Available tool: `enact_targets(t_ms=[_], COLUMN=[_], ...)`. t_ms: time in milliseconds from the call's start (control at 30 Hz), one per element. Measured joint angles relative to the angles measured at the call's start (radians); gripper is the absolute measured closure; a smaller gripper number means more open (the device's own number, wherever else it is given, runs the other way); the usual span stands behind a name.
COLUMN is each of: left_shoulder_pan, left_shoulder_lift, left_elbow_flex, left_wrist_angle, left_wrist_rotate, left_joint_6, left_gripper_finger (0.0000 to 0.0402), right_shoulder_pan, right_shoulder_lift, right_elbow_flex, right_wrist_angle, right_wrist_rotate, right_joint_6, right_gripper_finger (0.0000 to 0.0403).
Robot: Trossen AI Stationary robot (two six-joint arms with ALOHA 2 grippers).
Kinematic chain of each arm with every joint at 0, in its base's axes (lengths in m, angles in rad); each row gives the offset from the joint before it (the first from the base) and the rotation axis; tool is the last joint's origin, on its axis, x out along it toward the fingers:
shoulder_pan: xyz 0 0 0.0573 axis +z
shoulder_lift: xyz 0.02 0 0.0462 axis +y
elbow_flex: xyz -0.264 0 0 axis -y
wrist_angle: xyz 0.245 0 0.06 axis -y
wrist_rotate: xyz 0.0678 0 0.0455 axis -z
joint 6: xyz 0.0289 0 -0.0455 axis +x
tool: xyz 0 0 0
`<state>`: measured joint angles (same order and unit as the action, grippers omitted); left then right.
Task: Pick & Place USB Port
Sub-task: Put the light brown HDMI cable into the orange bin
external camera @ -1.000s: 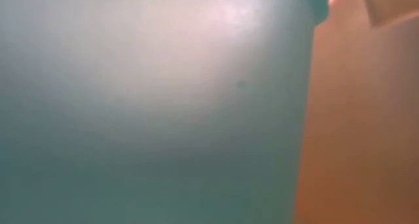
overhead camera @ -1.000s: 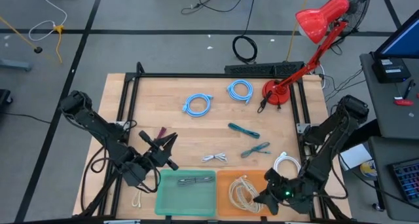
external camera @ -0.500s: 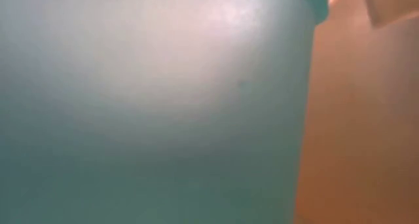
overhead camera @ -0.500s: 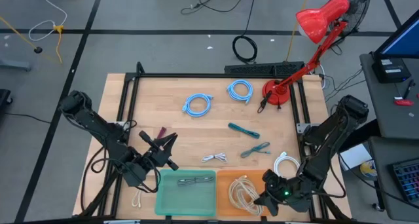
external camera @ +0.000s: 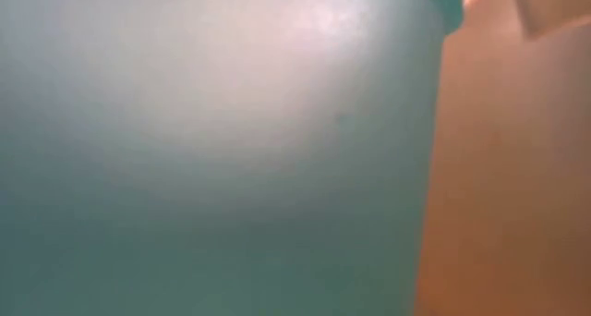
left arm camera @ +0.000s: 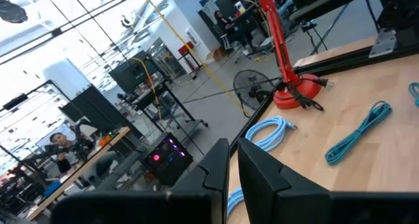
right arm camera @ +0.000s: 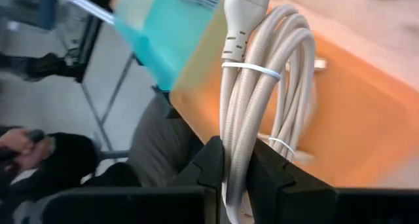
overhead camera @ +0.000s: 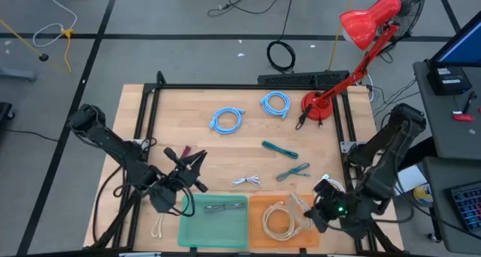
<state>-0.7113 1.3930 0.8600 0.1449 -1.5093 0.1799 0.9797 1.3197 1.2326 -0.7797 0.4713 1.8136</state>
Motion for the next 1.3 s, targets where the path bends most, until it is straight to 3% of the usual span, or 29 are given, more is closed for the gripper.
enact_targets(t_ms=[200,367,500,1000,1300], left_shoulder_pan=[-0.001,0.000,0.005,0.017,0.017], left_shoulder_lift=[0.000,0.000,0.000,0.000,0.000], left_elbow_flex=[0.000,0.000,0.000,0.000,0.000], left_wrist_angle=[-0.009,-0.015,-0.025,-0.120,-0.119], left_wrist_rotate=[0.000,0.000,-0.001,-0.001,-0.001], left_joint_6=[-0.004,-0.015,-0.027,-0.104,-0.111], left_gripper_finger=[0.0366,0.0366,0.0366,0.0366,0.0366], right_shoulder_pan=[0.026,0.002,-0.018,-0.091,-0.089], right_shoulder_lift=[0.023,0.082,0.094,0.095,0.091], right_elbow_flex=[0.007,-0.040,-0.066,-0.068,-0.068], right_wrist_angle=[-0.101,-0.041,0.078,0.259,0.271], right_wrist_rotate=[-0.071,-0.190,-0.190,-0.102,-0.141], right_joint_6=[0.123,0.153,0.081,-0.164,-0.163], right_gripper_finger=[0.0373,0.0373,0.0373,0.0373,0.0373])
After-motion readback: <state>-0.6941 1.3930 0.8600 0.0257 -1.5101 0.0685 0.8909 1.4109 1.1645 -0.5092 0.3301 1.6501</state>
